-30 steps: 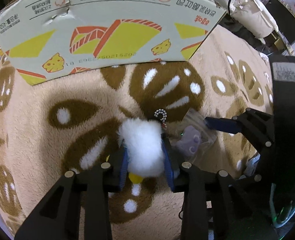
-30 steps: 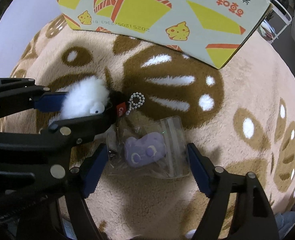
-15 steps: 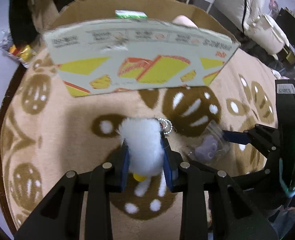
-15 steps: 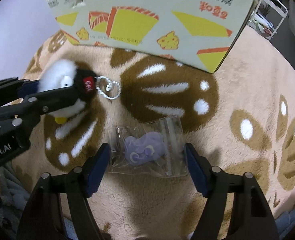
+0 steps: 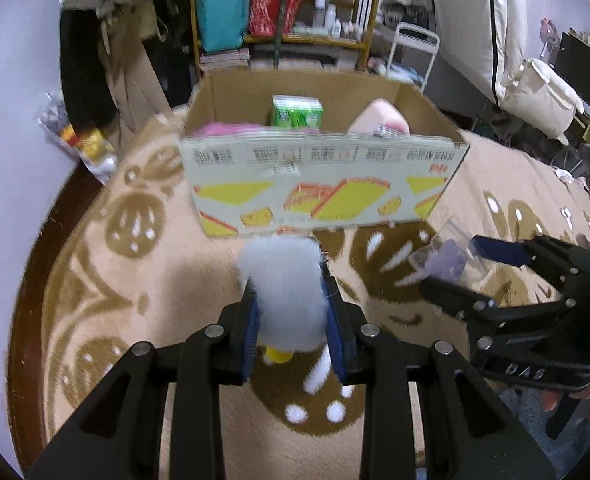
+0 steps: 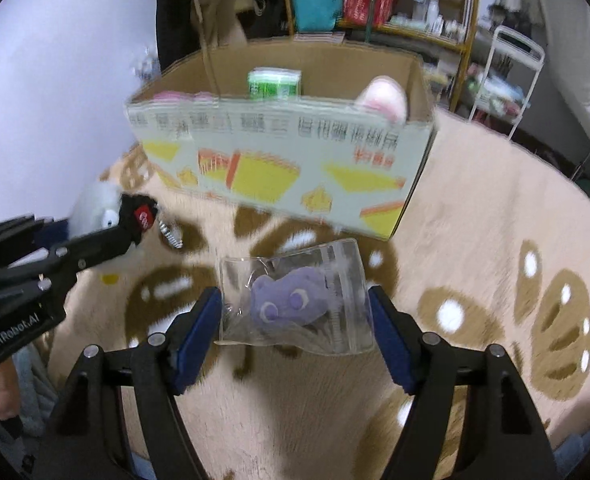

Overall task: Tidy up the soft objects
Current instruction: 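Close right gripper on the clear bag with lavender plush, then lift the chick plush and clear bag and carry them over the box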

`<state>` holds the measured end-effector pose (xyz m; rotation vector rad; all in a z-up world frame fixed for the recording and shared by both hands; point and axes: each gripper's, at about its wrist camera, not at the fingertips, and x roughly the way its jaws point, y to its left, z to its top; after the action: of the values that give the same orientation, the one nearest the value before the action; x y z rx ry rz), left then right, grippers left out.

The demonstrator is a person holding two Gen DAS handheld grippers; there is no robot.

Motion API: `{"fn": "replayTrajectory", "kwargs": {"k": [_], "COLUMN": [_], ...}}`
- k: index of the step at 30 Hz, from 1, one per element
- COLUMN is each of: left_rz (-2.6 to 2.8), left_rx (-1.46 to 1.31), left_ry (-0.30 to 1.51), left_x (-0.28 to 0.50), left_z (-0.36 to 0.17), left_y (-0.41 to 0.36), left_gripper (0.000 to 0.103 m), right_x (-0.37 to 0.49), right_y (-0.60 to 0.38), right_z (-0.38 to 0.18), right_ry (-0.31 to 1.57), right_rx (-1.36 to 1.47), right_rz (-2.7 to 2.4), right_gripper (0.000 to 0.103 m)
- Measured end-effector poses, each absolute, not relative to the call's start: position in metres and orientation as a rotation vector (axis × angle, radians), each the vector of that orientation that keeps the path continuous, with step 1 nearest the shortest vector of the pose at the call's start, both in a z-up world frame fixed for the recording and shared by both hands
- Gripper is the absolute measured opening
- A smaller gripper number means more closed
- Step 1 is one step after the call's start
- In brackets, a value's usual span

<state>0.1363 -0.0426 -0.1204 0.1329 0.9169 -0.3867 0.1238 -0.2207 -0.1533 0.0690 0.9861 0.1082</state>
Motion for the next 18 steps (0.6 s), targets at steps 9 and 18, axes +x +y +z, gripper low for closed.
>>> {"fn": "replayTrajectory", "kwargs": {"k": [9, 18], "left_rz": [-0.409, -0.392], "left_rx": [0.123, 0.174], "left_ry": [0.688, 0.555], "left_x": [0.121, 0.133], "left_z": [-0.067, -0.036], "left_y": [-0.045, -0.060], "left_gripper": [0.029, 0.029], "right_x": [0.112, 0.127], "right_y": [-0.216, -0.226], "right_z": [-0.097, -0.071], "right_ry": [0.733, 0.641], "right_rx": [0.091, 0.110], "right_rz": [0.079, 0.045], "right_gripper": [0.078, 0.078]}}
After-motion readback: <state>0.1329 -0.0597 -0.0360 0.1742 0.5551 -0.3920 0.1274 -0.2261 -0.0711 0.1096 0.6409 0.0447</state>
